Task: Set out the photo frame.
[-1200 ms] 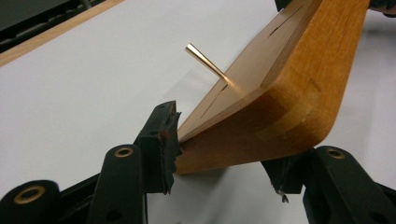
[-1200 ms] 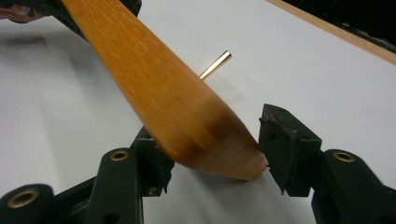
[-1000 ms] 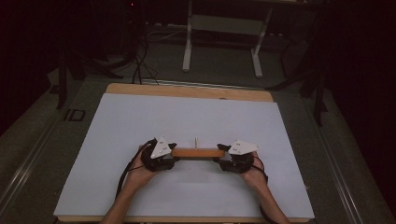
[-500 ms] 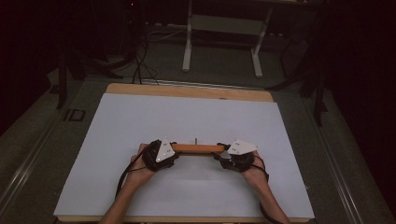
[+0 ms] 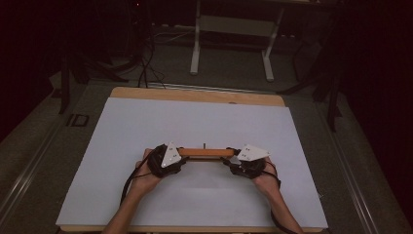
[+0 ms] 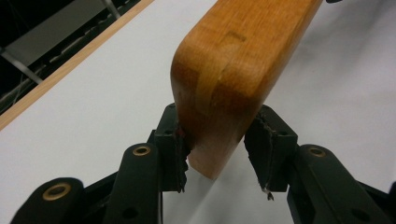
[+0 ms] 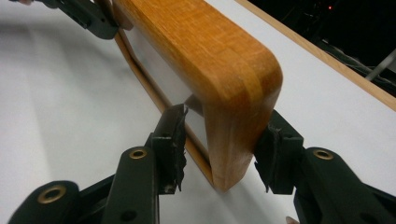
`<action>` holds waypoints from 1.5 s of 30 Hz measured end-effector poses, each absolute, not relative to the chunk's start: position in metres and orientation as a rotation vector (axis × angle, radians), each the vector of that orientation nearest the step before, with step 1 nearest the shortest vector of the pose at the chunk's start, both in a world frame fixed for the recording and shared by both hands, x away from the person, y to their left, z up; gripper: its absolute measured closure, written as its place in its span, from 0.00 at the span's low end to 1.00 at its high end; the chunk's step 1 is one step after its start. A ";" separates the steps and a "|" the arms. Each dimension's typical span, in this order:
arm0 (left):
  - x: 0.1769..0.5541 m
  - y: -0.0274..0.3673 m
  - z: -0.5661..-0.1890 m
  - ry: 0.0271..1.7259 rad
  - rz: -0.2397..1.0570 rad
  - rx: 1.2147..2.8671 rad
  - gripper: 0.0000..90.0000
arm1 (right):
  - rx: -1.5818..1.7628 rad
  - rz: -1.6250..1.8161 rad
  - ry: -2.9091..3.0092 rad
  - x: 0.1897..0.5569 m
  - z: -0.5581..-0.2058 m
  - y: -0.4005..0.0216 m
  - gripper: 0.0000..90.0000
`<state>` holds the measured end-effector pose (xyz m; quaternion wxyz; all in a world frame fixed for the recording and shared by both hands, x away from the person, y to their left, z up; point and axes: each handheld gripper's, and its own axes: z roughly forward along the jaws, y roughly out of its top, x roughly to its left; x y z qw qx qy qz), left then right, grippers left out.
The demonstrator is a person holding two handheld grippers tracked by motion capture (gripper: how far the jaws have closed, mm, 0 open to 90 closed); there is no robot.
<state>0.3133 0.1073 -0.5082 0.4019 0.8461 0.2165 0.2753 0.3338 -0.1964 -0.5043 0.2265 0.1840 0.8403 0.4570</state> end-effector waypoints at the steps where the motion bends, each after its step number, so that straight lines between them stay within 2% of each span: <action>1: 0.313 0.108 -0.508 0.549 0.691 2.139 0.67 | 0.506 1.264 2.314 0.334 -0.503 -0.197 0.62; 20: 0.314 0.116 -0.496 0.574 0.573 2.147 0.68 | 0.523 1.313 2.323 0.330 -0.495 -0.196 0.63; 30: 0.319 0.122 -0.496 0.596 0.456 2.165 0.69 | 0.553 1.346 2.358 0.332 -0.496 -0.197 0.64; 35: 0.324 0.129 -0.497 0.626 0.352 2.141 0.69 | 0.581 1.381 2.391 0.335 -0.498 -0.198 0.65; 45: 0.330 0.136 -0.500 0.676 0.255 2.129 0.68 | 0.646 1.431 2.435 0.339 -0.504 -0.197 0.66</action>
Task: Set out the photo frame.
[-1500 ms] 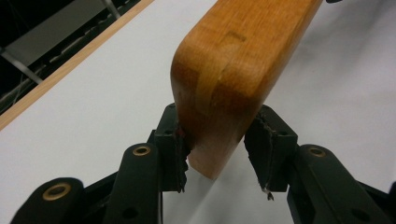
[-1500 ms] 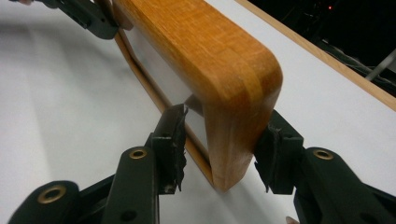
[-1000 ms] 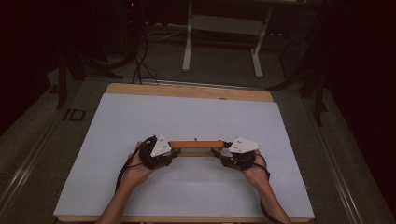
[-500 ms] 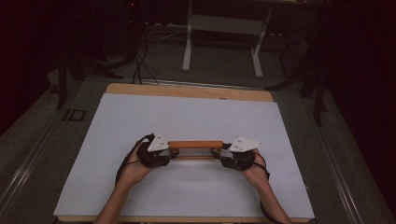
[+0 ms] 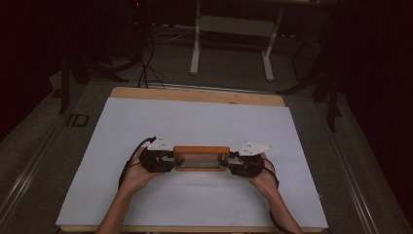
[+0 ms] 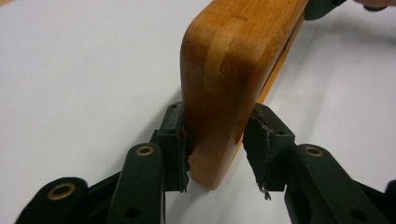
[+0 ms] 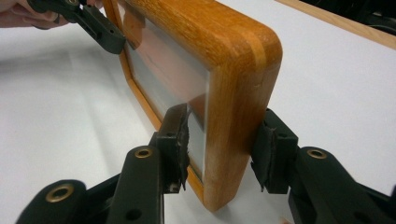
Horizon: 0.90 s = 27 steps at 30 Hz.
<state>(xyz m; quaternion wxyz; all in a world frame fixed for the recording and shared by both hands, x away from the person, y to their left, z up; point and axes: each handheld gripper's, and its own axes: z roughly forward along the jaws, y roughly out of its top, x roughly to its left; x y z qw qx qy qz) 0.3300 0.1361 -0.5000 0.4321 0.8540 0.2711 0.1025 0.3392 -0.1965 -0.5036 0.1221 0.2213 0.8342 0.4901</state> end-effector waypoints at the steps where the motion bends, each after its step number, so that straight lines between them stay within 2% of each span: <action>1: 0.331 0.136 -0.501 0.681 0.249 2.125 0.68 | 0.652 1.432 2.437 0.340 -0.504 -0.196 0.66; 27: 0.343 0.132 -0.507 0.828 0.242 2.042 0.62 | 0.805 1.496 2.443 0.358 -0.513 -0.198 0.65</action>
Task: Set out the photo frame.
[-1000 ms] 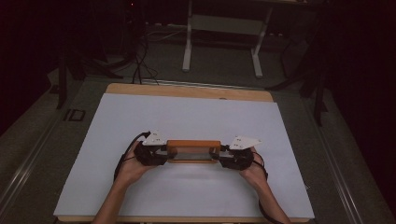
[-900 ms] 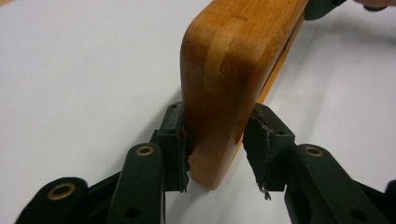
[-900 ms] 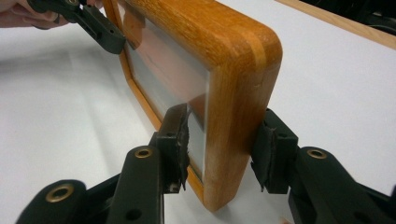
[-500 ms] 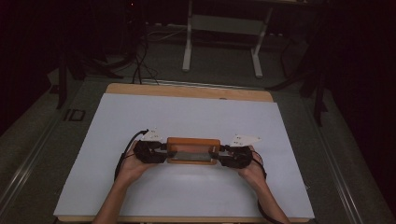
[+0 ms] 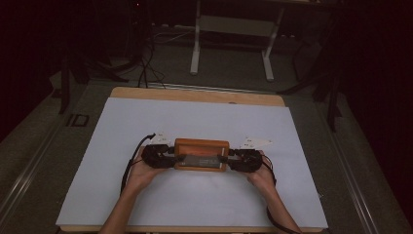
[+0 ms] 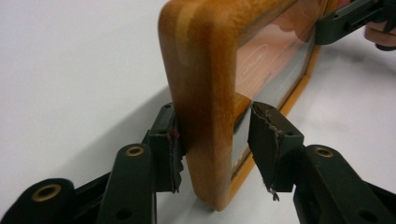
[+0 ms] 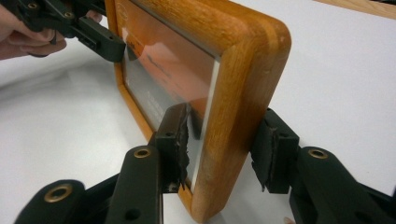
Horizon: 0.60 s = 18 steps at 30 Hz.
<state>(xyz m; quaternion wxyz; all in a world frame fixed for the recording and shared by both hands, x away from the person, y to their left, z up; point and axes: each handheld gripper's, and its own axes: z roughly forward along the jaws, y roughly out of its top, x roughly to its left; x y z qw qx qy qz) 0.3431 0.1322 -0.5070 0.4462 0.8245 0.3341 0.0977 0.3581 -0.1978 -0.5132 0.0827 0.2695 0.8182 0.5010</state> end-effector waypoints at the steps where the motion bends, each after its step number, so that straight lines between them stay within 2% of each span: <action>1: 0.343 0.132 -0.507 0.835 0.240 2.041 0.62 | 0.809 1.496 2.443 0.358 -0.513 -0.198 0.65; 8: 0.342 0.132 -0.507 0.840 0.247 2.053 0.62 | 0.795 1.490 2.438 0.358 -0.514 -0.198 0.64; 10: 0.342 0.132 -0.507 0.837 0.245 2.062 0.58 | 0.796 1.485 2.431 0.358 -0.514 -0.197 0.64; 13: 0.342 0.132 -0.508 0.844 0.248 2.073 0.55 | 0.821 1.489 2.416 0.359 -0.515 -0.199 0.58; 18: 0.341 0.133 -0.508 0.851 0.248 2.072 0.55 | 0.842 1.497 2.393 0.361 -0.514 -0.204 0.57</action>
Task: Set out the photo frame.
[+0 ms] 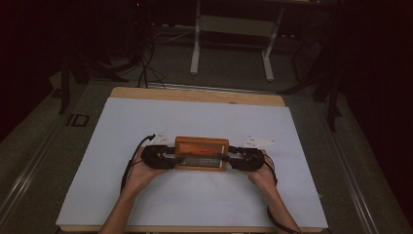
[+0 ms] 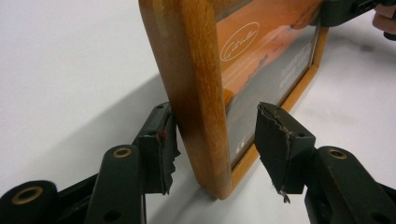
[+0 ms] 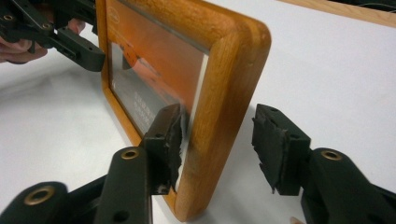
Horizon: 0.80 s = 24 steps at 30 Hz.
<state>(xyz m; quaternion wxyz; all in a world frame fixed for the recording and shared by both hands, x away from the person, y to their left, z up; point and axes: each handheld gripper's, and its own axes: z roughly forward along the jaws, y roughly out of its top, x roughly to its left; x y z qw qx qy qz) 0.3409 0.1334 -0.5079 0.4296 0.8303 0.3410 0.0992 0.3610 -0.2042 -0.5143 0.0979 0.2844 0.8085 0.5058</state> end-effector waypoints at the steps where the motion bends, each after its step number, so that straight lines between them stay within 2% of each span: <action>1: 0.341 0.134 -0.508 0.852 0.241 2.070 0.55 | 0.843 1.498 2.392 0.361 -0.514 -0.205 0.57; 13: 0.340 0.137 -0.509 0.860 0.214 2.064 0.57 | 0.864 1.495 2.386 0.362 -0.513 -0.208 0.55; 17: 0.340 0.143 -0.508 0.892 0.224 2.043 0.51 | 0.860 1.502 2.378 0.362 -0.510 -0.211 0.53; 24: 0.337 0.160 -0.501 0.904 0.221 1.984 0.48 | 0.853 1.536 2.358 0.359 -0.503 -0.224 0.51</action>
